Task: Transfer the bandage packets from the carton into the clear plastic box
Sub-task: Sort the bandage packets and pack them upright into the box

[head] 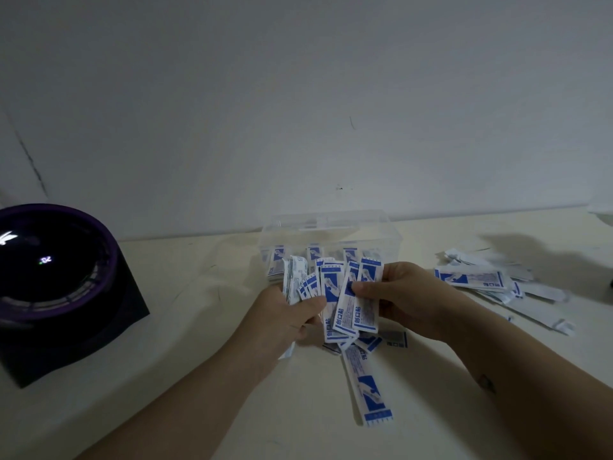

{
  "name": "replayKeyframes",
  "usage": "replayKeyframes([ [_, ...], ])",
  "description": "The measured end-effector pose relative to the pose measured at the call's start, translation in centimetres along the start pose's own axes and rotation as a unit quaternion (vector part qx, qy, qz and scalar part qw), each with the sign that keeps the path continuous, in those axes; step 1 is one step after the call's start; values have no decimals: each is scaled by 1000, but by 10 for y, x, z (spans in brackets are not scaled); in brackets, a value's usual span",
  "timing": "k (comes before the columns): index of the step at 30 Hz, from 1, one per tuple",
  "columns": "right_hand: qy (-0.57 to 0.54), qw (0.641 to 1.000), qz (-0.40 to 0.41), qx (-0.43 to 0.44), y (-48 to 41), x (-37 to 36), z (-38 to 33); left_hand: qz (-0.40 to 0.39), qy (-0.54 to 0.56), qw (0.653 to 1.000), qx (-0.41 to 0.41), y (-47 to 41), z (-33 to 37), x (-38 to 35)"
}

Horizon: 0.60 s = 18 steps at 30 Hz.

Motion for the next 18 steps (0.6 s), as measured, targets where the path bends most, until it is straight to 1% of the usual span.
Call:
replayKeyframes([
  [3,4,1000,-20,-3,0,-3,1,10,-15,1000,-2,-2,-2,5],
  [6,38,998,-42,8,0,-11,3,22,-8,1000,13,-3,-6,7],
  [8,60,997,-31,24,0,-12,2,13,-4,1000,11,-2,-6,4],
  [11,70,997,-7,32,-1,-6,-2,-16,44,999,7,0,-1,-2],
  [12,75,997,-3,30,-1,-5,-2,-19,44,999,6,1,1,-3],
  [15,81,996,-8,42,1,-5,-5,-7,6,1000,4,-3,-2,2],
  [18,106,992,-35,66,4,-12,-7,2,-25,1000,13,-4,-6,4],
])
Point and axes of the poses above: each hand's wrist, its own y-axis away from the middle knuckle, its own x-axis out of the back of the hand, z = x × y, the point moved 8 cm from there along -y, towards the middle knuckle, and after that the axes turned 3 degrees about -x, right-handed, at the moved point
